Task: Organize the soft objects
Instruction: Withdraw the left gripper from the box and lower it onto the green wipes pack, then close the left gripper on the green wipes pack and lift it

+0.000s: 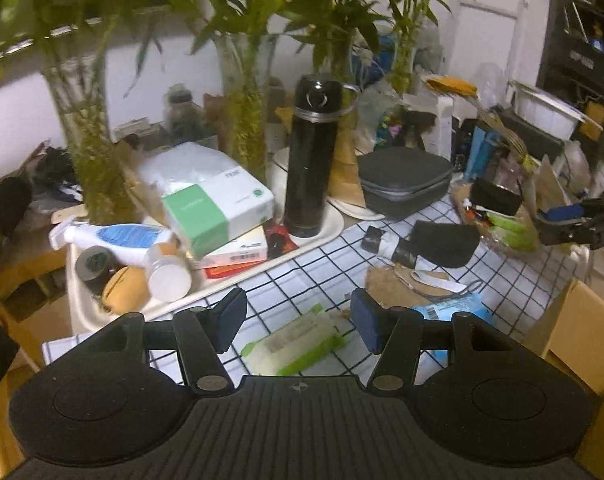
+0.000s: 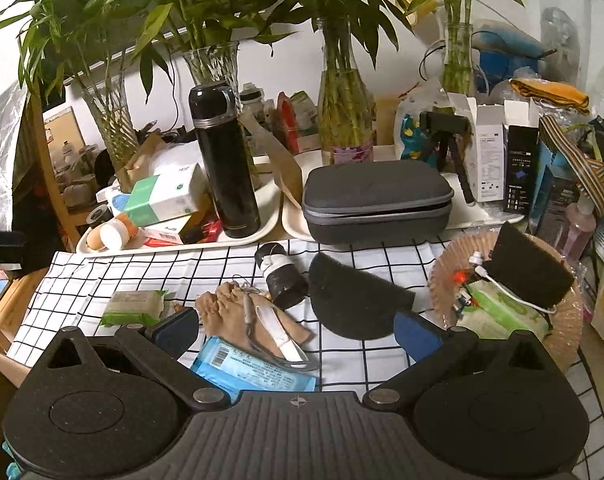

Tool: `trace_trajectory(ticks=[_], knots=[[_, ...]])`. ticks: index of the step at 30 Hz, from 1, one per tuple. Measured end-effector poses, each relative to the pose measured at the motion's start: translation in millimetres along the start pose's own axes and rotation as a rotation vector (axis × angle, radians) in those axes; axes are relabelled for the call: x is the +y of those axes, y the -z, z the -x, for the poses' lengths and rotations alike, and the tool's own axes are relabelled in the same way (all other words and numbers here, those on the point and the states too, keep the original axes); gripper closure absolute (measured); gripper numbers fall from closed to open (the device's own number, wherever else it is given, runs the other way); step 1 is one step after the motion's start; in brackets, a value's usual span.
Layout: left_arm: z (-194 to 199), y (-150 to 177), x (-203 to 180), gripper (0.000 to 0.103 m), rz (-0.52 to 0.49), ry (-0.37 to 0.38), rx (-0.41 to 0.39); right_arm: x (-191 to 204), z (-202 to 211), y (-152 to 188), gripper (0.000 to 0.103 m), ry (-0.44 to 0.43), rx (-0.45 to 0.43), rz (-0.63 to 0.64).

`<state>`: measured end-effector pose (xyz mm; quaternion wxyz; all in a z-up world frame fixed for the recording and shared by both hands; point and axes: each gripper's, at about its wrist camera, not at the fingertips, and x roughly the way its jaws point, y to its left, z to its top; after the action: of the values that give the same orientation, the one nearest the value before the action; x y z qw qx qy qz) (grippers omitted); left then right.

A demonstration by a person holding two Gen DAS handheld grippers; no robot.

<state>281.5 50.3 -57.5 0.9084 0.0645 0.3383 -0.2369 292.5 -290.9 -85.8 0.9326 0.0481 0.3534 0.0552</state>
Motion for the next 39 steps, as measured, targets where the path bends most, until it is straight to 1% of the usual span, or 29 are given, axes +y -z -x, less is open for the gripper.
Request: trace_trajectory(ticks=[5,7,8,14,16,22,24,28,29,32,39], knots=[[-21.7,-11.9,6.1,0.046,-0.011,0.034,0.050,-2.4,-2.6,-1.5,0.000,0.004,0.001,0.004],[-29.0,-14.3,6.3,0.043,-0.037,0.050,0.064,-3.6,-3.4,-1.2,0.000,0.013,0.005,0.007],[-35.3,-13.1,6.3,0.038,-0.055,0.058,0.074,-3.9,-2.8,-1.3,0.000,0.020,0.003,0.002],[-79.2,1.7,5.3,0.037,-0.148,0.047,0.166,-8.2,-4.0,-3.5,0.000,0.010,0.002,-0.047],[-91.4,7.5,4.3,0.037,-0.175,0.045,0.178,-7.8,-4.5,-3.6,0.000,0.013,0.003,-0.039],[-127.6,24.4,1.3,0.037,-0.266,0.091,0.237,-9.1,-7.6,-1.3,0.000,0.028,0.018,-0.024],[-137.9,28.5,1.5,0.037,-0.282,0.098,0.260,-9.7,-9.0,-0.3,0.000,0.030,0.026,-0.020],[-155.4,36.8,4.7,0.037,-0.291,0.122,0.292,-10.1,-13.1,0.6,0.000,0.038,0.040,-0.006],[-157.4,38.8,5.9,0.036,-0.295,0.119,0.284,-10.5,-14.7,0.5,0.000,0.042,0.044,-0.005],[-162.2,41.5,11.7,0.034,-0.270,0.141,0.281,-12.1,-19.6,-0.6,0.000,0.050,0.053,-0.010],[-167.3,43.1,16.9,0.035,-0.239,0.158,0.272,-12.3,-31.3,-3.8,0.000,0.052,0.077,-0.013]])
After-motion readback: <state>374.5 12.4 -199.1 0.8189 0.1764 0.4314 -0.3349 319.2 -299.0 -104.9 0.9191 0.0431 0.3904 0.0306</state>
